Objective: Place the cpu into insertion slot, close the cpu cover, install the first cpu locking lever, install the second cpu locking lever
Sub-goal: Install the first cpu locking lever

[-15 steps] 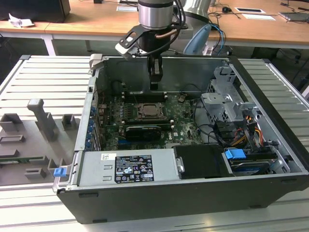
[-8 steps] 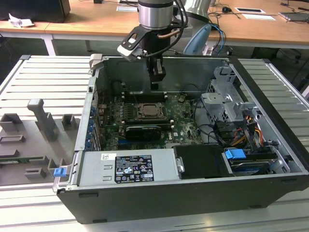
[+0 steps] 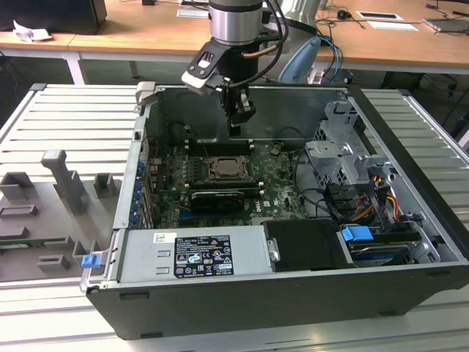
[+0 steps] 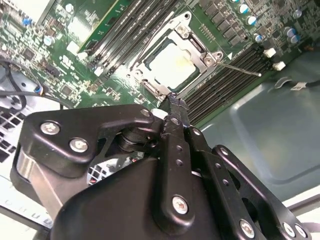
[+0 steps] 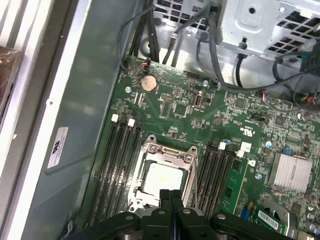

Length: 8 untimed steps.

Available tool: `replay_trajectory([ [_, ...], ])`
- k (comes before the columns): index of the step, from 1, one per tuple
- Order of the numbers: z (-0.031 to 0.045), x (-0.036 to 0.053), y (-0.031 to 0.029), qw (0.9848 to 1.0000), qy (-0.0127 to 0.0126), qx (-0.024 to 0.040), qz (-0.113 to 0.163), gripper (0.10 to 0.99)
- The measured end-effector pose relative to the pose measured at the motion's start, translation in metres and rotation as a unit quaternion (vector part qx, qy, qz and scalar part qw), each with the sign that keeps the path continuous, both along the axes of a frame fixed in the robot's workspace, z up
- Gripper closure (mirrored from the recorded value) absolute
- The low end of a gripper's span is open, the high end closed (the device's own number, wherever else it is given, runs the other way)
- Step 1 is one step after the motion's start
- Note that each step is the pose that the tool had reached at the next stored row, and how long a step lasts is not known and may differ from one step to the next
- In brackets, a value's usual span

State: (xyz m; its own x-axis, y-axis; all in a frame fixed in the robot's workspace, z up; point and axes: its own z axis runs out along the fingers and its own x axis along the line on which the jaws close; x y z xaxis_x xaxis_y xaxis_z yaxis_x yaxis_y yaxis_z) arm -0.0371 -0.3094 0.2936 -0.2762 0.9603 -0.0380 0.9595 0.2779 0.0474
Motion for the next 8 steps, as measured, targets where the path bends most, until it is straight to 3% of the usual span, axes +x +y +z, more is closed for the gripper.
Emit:
replay_trajectory([
  [8,0.0000,0.0000,0.0000,0.9989,0.0000,0.0000,0.047,0.980],
])
